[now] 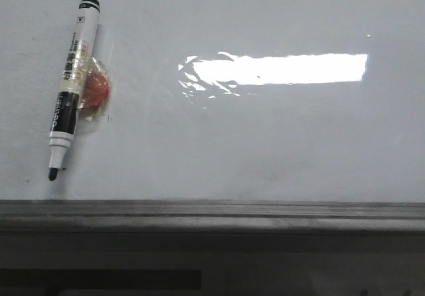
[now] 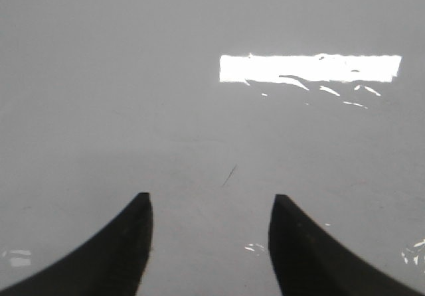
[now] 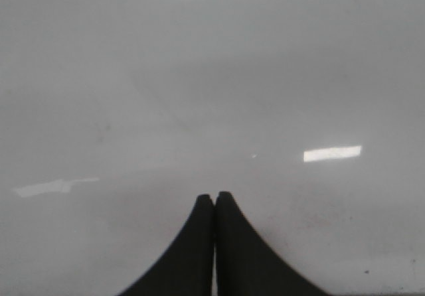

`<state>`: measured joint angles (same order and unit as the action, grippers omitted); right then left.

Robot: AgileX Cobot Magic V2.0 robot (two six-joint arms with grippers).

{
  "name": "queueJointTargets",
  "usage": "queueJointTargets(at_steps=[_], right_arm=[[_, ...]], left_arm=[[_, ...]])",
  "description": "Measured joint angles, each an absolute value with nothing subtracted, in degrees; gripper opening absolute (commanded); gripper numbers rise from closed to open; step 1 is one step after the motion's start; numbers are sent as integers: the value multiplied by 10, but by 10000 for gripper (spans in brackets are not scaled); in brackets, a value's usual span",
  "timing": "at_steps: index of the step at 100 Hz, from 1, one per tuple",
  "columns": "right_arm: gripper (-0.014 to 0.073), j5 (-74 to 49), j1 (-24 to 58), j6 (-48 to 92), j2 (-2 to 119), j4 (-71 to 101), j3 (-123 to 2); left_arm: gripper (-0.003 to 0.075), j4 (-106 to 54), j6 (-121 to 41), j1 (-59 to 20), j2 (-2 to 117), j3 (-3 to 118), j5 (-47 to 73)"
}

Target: Write number 6 on whiteboard

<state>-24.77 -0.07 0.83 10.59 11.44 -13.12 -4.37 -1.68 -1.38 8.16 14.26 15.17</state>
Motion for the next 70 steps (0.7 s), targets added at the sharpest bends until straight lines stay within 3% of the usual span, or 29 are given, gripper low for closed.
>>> queueJointTargets(at_steps=[38,70], right_arm=[[-64,-253,12,8,106,114,-131],[-64,-253,12,8,106,114,-131]], left_arm=[[473,-81,-83,-32,92,143,112],[473,-95,-113,-169,149,143,68]])
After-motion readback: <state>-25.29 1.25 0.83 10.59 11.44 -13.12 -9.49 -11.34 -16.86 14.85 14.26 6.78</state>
